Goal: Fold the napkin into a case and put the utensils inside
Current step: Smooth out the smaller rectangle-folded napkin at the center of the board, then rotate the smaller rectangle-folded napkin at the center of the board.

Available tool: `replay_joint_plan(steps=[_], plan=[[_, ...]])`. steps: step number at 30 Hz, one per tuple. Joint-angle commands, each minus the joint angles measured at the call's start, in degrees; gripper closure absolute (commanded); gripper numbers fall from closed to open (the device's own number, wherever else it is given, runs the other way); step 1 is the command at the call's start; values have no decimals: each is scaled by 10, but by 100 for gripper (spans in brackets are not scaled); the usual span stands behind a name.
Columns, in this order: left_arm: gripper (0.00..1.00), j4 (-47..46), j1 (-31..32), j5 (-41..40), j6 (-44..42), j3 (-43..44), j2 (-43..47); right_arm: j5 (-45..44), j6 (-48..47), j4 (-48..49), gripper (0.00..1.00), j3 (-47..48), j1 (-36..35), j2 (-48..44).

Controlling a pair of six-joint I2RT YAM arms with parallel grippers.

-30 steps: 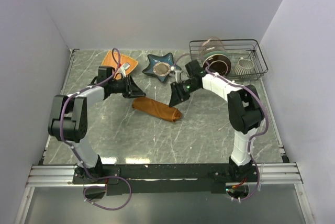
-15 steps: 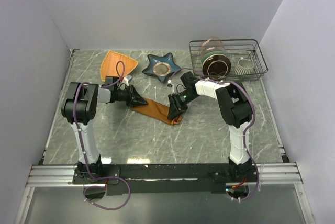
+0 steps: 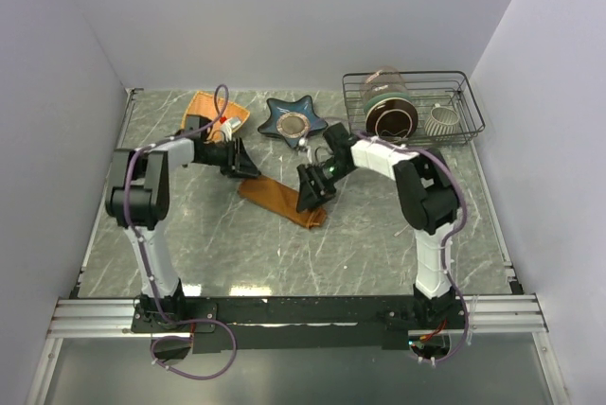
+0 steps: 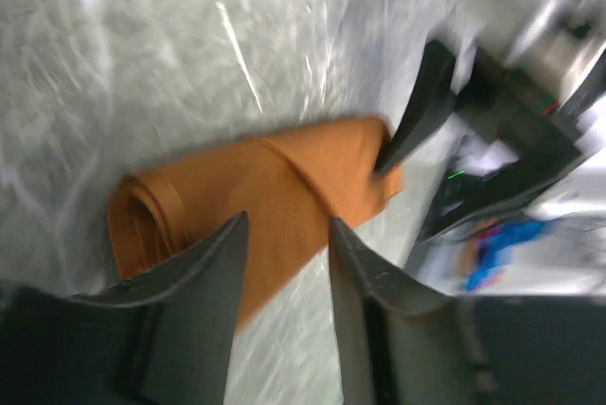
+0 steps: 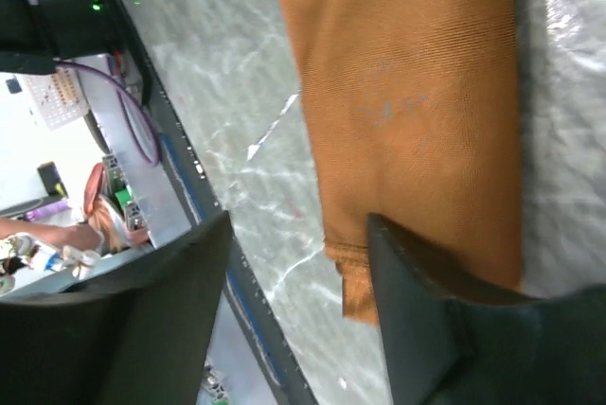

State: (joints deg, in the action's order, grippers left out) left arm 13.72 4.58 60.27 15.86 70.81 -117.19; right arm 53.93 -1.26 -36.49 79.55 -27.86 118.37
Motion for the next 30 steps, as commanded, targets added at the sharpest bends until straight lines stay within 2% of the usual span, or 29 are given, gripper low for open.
replay_joint_plan(steps=[1, 4, 6, 9, 13, 19, 23, 30], plan=[[53, 215, -11, -82, -262, 19, 127, -33, -45, -73, 23, 53, 48, -89], [55, 255, -12, -174, -328, -8, 180, -110, -108, -103, 17, 53, 51, -105], [66, 271, -8, -205, -361, -29, 201, -170, -130, -103, 17, 52, 50, -101], [77, 282, 6, -259, -371, -51, 203, -197, -153, -130, 19, 89, 50, -48], [82, 274, 37, -278, -343, -52, 173, -177, -156, -136, 21, 115, 48, -15], [84, 215, 54, -289, -282, -44, 130, -121, -154, -159, 20, 129, 38, 41], [84, 185, 55, -287, -257, -20, 100, -98, -143, -130, 20, 89, 18, 23], [83, 171, 65, -278, -237, 57, 26, -79, -90, -57, 19, 23, -67, -14]])
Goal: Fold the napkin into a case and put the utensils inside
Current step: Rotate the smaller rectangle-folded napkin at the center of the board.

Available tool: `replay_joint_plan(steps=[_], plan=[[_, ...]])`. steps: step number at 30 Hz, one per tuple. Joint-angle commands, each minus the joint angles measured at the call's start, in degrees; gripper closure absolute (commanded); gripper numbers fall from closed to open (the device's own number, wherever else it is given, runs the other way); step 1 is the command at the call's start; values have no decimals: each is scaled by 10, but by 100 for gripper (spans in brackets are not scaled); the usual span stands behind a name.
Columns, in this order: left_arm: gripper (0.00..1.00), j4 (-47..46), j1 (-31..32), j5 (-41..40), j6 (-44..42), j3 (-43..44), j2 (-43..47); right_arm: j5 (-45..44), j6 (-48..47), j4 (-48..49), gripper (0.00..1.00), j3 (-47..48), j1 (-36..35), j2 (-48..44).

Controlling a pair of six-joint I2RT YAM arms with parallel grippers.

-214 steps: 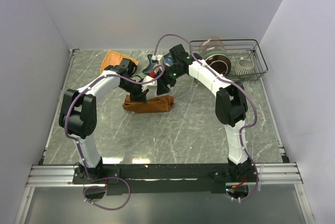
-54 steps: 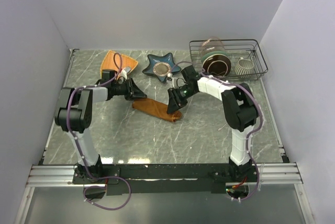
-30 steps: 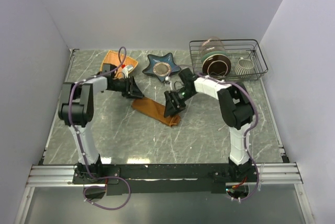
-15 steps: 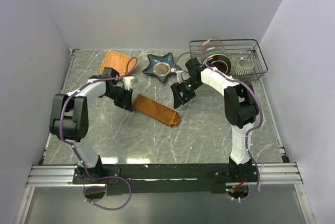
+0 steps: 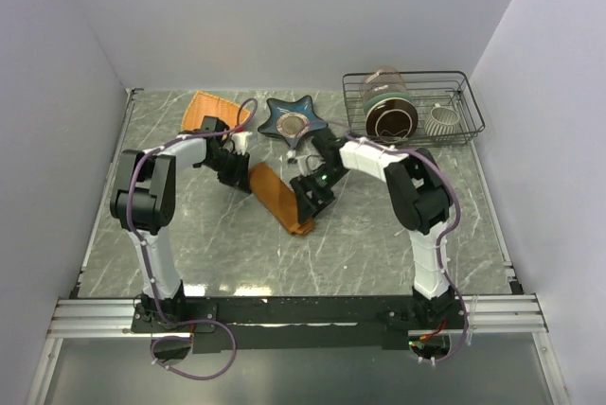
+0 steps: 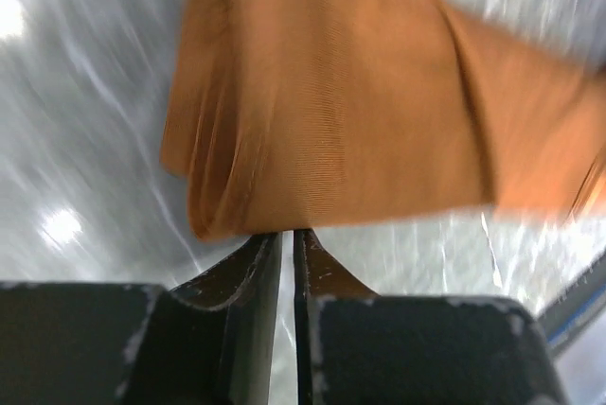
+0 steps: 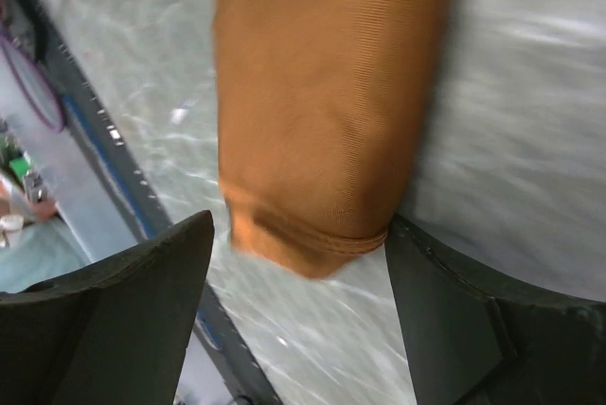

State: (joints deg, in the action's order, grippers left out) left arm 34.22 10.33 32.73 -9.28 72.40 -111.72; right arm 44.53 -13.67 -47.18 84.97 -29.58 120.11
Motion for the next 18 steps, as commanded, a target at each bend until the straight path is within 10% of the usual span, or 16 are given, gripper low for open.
replay_joint_plan(steps=[1, 11, 18], plan=[[83, -34, 12, 0, 15, 53, -33, 15, 44, 72, 19, -44, -67, -33], [71, -44, 13, 30, 30, 8, 29, -34, 97, 95, 17, -73, -65, -91], [51, -160, -48, 42, 64, -46, 240, -129, 115, 111, 6, -108, 79, -344]])
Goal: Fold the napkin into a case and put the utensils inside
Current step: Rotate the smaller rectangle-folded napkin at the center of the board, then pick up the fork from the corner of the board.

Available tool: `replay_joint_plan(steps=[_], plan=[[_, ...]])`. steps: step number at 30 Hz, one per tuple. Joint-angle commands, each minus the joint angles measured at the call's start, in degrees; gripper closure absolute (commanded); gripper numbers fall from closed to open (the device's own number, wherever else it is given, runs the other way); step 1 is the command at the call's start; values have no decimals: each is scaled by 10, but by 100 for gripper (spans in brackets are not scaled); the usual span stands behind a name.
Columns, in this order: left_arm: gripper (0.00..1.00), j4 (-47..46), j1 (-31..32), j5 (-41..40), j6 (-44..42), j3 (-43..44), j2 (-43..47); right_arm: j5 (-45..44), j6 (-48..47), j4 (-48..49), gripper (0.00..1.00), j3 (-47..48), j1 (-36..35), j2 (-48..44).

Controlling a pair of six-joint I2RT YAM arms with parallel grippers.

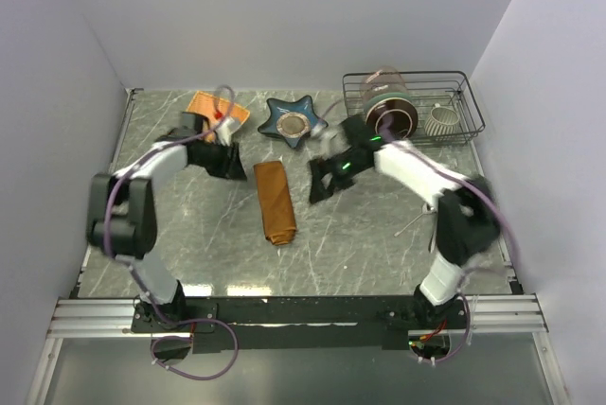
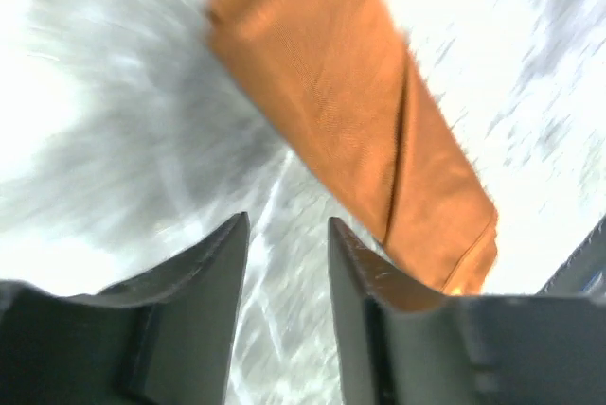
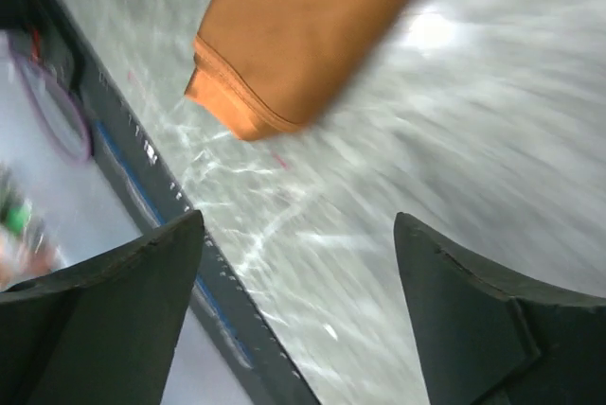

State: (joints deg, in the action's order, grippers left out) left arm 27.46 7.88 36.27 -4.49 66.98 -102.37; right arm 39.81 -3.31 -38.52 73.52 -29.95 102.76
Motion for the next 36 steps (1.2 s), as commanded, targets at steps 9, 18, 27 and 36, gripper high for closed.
replay_joint_plan(steps=[9, 18, 27, 36], plan=[[33, -200, -22, -74, 17, 25, 285, -291, 168, -75, 19, -99, 263, -317], [42, -210, -22, -141, 234, 9, 266, -344, 233, -57, 32, -216, 385, -300], [45, -196, -22, -174, 237, -7, 263, -396, 191, -37, 45, -194, 445, -189], [46, -186, -22, -165, 229, 14, 232, -443, 123, -44, 53, -129, 453, -101]])
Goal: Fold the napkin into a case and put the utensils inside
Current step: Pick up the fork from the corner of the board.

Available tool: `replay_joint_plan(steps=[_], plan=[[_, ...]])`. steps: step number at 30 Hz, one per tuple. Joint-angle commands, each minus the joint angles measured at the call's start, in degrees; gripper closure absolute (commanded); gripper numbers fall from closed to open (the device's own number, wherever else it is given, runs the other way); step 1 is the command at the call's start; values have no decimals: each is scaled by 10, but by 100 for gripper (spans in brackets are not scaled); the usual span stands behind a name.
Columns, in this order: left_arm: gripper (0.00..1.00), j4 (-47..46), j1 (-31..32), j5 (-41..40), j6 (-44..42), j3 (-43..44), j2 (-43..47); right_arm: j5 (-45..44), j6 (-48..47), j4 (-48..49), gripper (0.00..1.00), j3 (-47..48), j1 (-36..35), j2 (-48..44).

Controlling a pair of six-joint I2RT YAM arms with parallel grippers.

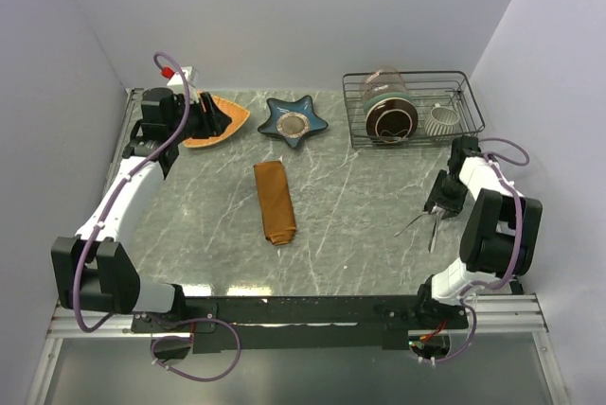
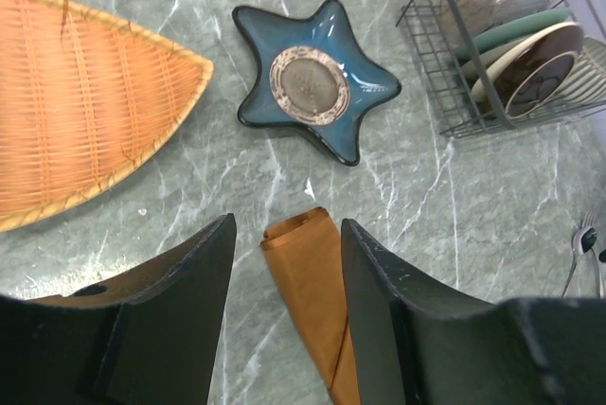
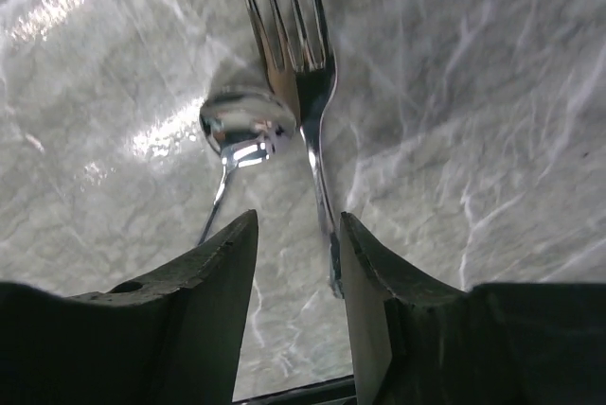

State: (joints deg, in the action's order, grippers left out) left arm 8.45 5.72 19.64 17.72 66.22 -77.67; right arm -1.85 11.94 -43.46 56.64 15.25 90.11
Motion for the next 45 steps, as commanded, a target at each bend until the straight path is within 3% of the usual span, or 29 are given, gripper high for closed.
replay_joint_plan(steps=[1, 12, 15, 23, 25, 27, 28, 35, 38, 42, 45], plan=[[46, 6, 0, 2, 6, 25, -22, -28, -32, 4, 54, 45, 1, 39], [49, 21, 0, 7, -1, 56, -55, -39, -74, 0, 63, 57, 10, 82], [49, 27, 0, 2, -3, 59, -61, -33, -75, 4, 71, 52, 11, 88], [49, 31, 0, 0, -4, 66, -71, -26, -80, 6, 73, 63, 12, 116], [49, 28, 0, 1, -6, 67, -71, -22, -83, 5, 79, 65, 14, 115], [49, 26, 0, 2, -6, 66, -70, -20, -89, -1, 96, 67, 15, 111], [49, 25, 0, 2, -5, 66, -70, -23, -90, -7, 100, 75, 15, 104], [47, 14, 0, -12, -6, 62, -63, 9, -113, -73, 100, 156, 16, -1], [45, 13, -2, -18, -8, 65, -60, 37, -96, -87, 100, 196, -28, -33], [45, 12, -8, -21, -8, 52, -50, 59, -42, -87, 100, 282, -194, -22], [46, 10, -16, -21, -1, 32, -42, 70, -22, -62, 100, 369, -279, 18]])
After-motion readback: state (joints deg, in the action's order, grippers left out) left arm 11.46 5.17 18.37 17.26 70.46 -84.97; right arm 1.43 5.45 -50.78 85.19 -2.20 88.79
